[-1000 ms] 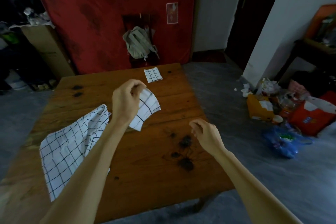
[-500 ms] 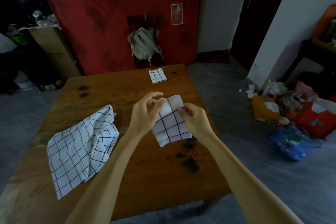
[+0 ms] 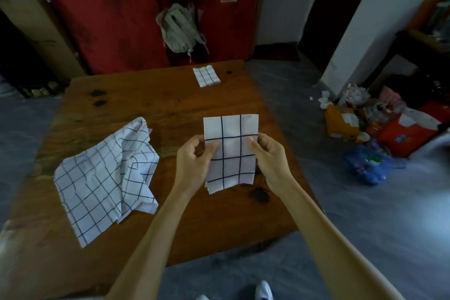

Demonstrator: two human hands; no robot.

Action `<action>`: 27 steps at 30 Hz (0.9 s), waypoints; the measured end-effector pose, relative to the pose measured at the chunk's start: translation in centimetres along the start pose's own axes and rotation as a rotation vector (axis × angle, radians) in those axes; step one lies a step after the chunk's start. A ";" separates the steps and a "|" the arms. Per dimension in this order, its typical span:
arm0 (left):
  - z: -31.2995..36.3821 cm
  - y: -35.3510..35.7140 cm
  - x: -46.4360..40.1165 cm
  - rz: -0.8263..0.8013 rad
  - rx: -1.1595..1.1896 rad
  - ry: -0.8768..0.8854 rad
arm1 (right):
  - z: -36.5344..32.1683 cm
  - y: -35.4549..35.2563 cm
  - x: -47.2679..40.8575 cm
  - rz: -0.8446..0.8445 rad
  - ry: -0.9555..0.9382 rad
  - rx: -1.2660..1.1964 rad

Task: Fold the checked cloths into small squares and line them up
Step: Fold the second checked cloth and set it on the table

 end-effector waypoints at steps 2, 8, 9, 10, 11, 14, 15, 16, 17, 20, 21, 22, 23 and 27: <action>-1.1 -0.1 0.3 -0.011 0.039 -0.031 | 0.9 0.3 1.1 0.023 0.045 0.012; -3.6 1.5 2.4 -0.091 0.131 -0.144 | 2.9 -0.4 3.7 0.231 0.171 -0.015; -4.0 1.9 2.7 -0.094 0.137 -0.170 | 3.1 -0.7 3.9 0.250 0.182 -0.007; -4.3 2.2 2.9 -0.092 0.137 -0.191 | 3.3 -0.9 4.0 0.259 0.187 0.006; -4.5 2.7 3.2 -0.086 0.135 -0.206 | 3.5 -1.3 4.1 0.264 0.189 0.016; -4.5 4.1 3.9 -0.041 0.123 -0.209 | 3.6 -2.4 4.8 0.244 0.150 0.037; -4.3 4.7 4.0 -0.026 0.117 -0.206 | 3.7 -3.0 4.9 0.229 0.121 0.056; -3.9 5.3 4.2 -0.018 0.114 -0.204 | 3.9 -3.7 5.1 0.212 0.093 0.076; -3.5 6.0 4.3 -0.019 0.118 -0.204 | 3.9 -4.4 5.2 0.202 0.064 0.101; -2.0 8.9 4.6 -0.053 0.126 -0.175 | 4.2 -7.5 5.6 0.208 0.027 0.118; -1.3 10.3 4.9 -0.065 0.122 -0.161 | 4.3 -8.7 5.7 0.218 0.022 0.107; -0.7 11.8 5.3 -0.081 0.121 -0.149 | 4.5 -10.2 5.9 0.228 0.016 0.083; -0.1 13.6 5.8 -0.099 0.124 -0.141 | 4.9 -11.9 6.1 0.238 0.007 0.058; 2.2 22.6 9.0 -0.118 0.191 -0.190 | 6.7 -21.0 7.1 0.233 -0.055 -0.014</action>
Point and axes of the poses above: each hand's wrist, its own x-axis away from the middle knuckle, its own y-axis out of the palm, z = x × y, the point moved 2 cm from there along -x, towards the middle knuckle, and after that the axes turned 9 degrees about x, right-handed, at the moved point
